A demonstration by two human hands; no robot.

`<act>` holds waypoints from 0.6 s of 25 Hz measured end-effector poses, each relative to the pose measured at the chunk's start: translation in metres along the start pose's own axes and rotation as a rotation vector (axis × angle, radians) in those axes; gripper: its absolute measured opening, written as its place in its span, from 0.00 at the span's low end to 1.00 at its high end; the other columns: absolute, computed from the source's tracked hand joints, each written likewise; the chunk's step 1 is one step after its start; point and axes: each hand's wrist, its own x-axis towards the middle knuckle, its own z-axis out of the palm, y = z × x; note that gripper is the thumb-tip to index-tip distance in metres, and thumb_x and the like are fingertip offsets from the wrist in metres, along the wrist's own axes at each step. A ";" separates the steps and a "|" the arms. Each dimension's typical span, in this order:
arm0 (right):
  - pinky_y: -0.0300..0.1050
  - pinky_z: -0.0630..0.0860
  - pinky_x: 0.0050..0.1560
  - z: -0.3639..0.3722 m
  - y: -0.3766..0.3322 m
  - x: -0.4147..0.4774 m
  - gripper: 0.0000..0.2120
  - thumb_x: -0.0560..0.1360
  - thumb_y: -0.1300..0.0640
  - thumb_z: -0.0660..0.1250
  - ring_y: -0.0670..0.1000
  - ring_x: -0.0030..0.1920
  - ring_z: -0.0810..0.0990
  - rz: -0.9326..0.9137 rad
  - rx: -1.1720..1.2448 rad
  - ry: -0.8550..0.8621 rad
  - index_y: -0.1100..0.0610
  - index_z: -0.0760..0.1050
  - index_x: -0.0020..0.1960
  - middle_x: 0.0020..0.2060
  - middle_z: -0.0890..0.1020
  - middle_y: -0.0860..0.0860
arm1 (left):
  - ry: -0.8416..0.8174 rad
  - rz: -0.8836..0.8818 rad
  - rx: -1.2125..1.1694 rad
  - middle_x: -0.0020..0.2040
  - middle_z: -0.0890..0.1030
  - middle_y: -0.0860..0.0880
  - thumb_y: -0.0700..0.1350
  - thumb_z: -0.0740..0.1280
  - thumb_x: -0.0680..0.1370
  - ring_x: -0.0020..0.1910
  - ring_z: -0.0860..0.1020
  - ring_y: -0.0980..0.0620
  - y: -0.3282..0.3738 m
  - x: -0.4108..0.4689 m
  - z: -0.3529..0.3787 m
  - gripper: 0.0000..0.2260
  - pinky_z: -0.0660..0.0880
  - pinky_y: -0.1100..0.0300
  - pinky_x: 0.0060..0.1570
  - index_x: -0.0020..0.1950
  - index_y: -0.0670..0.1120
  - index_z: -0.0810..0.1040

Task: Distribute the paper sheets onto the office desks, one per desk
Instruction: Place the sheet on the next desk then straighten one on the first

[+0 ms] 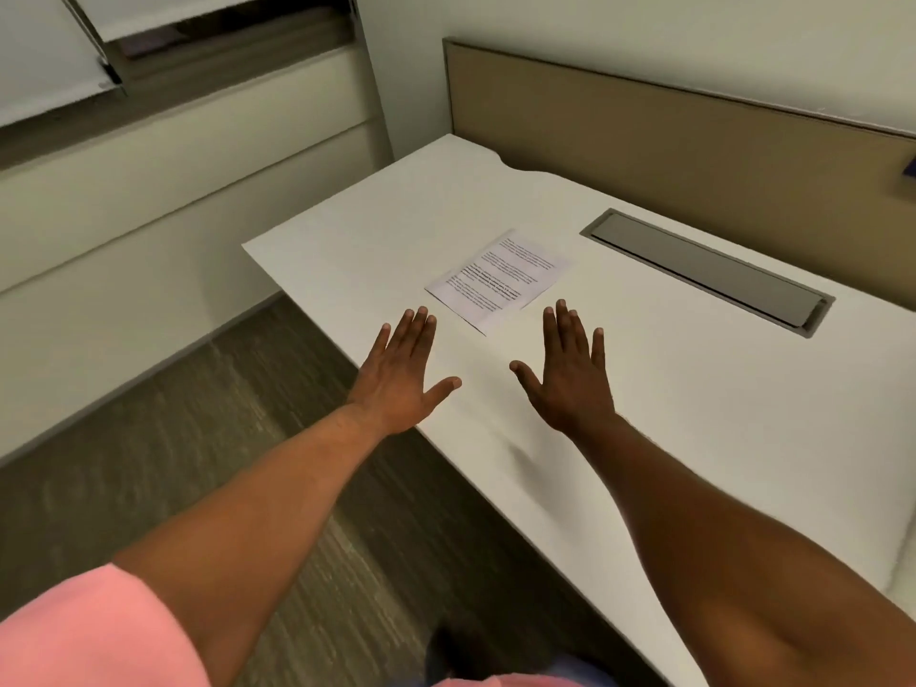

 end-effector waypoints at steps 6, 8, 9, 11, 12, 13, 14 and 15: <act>0.61 0.41 0.80 0.024 -0.019 0.044 0.40 0.81 0.35 0.51 0.54 0.82 0.44 0.176 -0.053 0.040 0.57 0.43 0.83 0.83 0.45 0.53 | 0.005 0.151 -0.101 0.83 0.42 0.46 0.70 0.47 0.79 0.82 0.41 0.50 -0.061 0.096 0.014 0.41 0.43 0.50 0.80 0.82 0.44 0.42; 0.61 0.42 0.80 0.038 -0.018 0.073 0.40 0.81 0.35 0.50 0.54 0.82 0.45 0.216 -0.056 0.040 0.57 0.45 0.83 0.83 0.47 0.54 | -0.007 0.229 -0.127 0.83 0.42 0.46 0.69 0.48 0.80 0.82 0.42 0.50 -0.074 0.126 0.023 0.40 0.43 0.50 0.80 0.82 0.44 0.44; 0.61 0.42 0.80 0.048 -0.018 0.087 0.40 0.80 0.35 0.50 0.54 0.82 0.46 0.227 -0.057 0.046 0.57 0.46 0.83 0.83 0.48 0.54 | -0.011 0.248 -0.123 0.83 0.42 0.47 0.69 0.48 0.80 0.82 0.42 0.50 -0.080 0.138 0.029 0.40 0.44 0.50 0.80 0.82 0.45 0.43; 0.61 0.43 0.80 0.068 -0.017 0.116 0.39 0.81 0.36 0.51 0.55 0.82 0.48 0.259 -0.041 0.063 0.57 0.47 0.82 0.83 0.50 0.54 | -0.019 0.258 -0.124 0.83 0.42 0.47 0.69 0.47 0.80 0.82 0.42 0.50 -0.095 0.163 0.043 0.40 0.45 0.49 0.80 0.83 0.45 0.43; 0.61 0.44 0.80 0.076 -0.018 0.128 0.39 0.81 0.36 0.51 0.55 0.82 0.49 0.288 -0.015 0.062 0.57 0.47 0.82 0.83 0.51 0.54 | -0.046 0.265 -0.123 0.83 0.42 0.47 0.70 0.46 0.79 0.82 0.43 0.50 -0.102 0.172 0.048 0.40 0.45 0.49 0.80 0.83 0.46 0.44; 0.61 0.44 0.80 0.083 -0.019 0.136 0.38 0.81 0.36 0.51 0.55 0.82 0.49 0.322 0.009 0.060 0.57 0.48 0.82 0.82 0.52 0.54 | -0.071 0.278 -0.109 0.83 0.42 0.47 0.70 0.44 0.79 0.82 0.44 0.50 -0.110 0.179 0.052 0.40 0.45 0.49 0.80 0.83 0.46 0.44; 0.61 0.44 0.80 0.091 -0.019 0.145 0.38 0.81 0.36 0.51 0.55 0.82 0.50 0.354 0.028 0.056 0.57 0.48 0.82 0.82 0.52 0.55 | -0.085 0.293 -0.089 0.83 0.43 0.47 0.71 0.43 0.78 0.82 0.44 0.50 -0.119 0.191 0.055 0.41 0.44 0.49 0.80 0.83 0.46 0.44; 0.61 0.44 0.80 0.099 -0.019 0.155 0.38 0.81 0.36 0.51 0.55 0.82 0.50 0.377 0.035 0.057 0.57 0.48 0.82 0.82 0.52 0.55 | -0.097 0.299 -0.069 0.83 0.43 0.47 0.71 0.42 0.78 0.82 0.45 0.50 -0.126 0.206 0.058 0.41 0.44 0.50 0.80 0.83 0.45 0.45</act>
